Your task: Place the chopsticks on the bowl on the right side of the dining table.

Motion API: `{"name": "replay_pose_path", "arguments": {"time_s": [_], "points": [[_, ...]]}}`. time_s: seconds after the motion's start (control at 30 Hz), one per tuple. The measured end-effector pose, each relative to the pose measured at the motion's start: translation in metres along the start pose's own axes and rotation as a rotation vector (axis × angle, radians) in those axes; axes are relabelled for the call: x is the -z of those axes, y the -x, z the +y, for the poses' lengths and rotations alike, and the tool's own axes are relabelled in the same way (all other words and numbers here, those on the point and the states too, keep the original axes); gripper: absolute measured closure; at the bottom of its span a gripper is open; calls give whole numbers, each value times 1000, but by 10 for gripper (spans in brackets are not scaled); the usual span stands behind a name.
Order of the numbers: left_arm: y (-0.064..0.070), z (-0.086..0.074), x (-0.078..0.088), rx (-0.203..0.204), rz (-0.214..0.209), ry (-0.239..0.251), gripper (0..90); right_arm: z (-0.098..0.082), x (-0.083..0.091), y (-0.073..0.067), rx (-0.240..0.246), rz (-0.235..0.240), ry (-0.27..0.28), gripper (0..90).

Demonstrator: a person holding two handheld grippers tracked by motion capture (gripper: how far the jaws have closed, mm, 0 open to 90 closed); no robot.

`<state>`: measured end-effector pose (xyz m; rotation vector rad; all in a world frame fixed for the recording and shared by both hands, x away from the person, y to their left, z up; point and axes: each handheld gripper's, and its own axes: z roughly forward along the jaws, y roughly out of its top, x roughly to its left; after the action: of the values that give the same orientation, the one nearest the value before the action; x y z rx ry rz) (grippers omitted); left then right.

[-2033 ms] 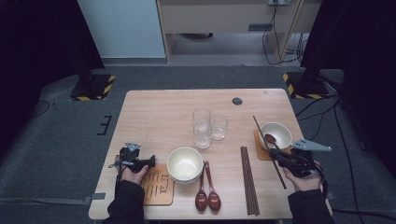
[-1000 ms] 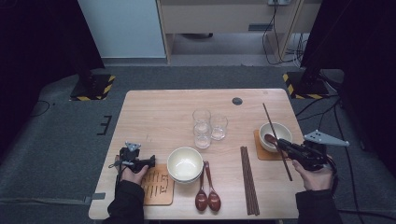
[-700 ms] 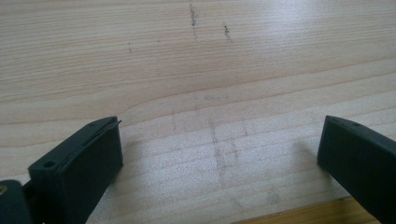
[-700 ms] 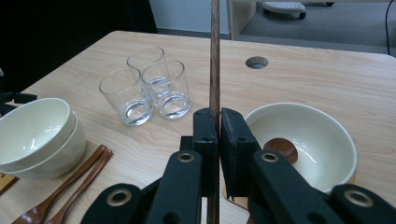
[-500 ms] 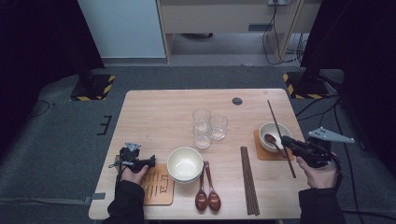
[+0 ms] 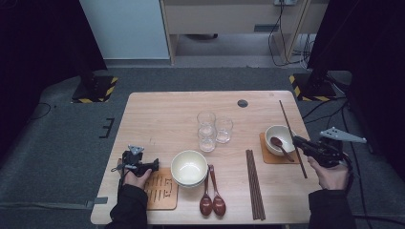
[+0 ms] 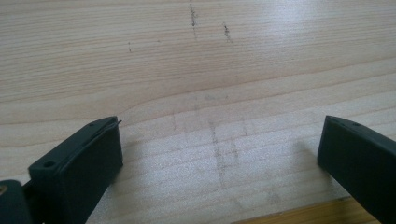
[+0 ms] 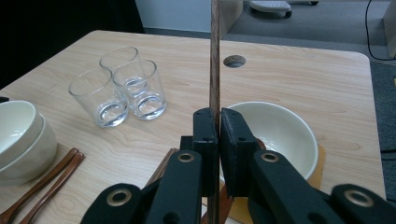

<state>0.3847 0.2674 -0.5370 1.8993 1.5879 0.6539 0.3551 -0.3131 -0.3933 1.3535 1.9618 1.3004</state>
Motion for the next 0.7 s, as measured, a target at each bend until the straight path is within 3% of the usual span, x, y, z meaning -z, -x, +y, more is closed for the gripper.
{"name": "replay_pose_path", "arguments": {"time_s": [0.47,0.7], "points": [[0,0,0,0,0,0,0,-1,-13,19,-12,-24,-27,854],[0,0,0,0,0,0,0,2,-22,26,5,-36,-40,854]]}}
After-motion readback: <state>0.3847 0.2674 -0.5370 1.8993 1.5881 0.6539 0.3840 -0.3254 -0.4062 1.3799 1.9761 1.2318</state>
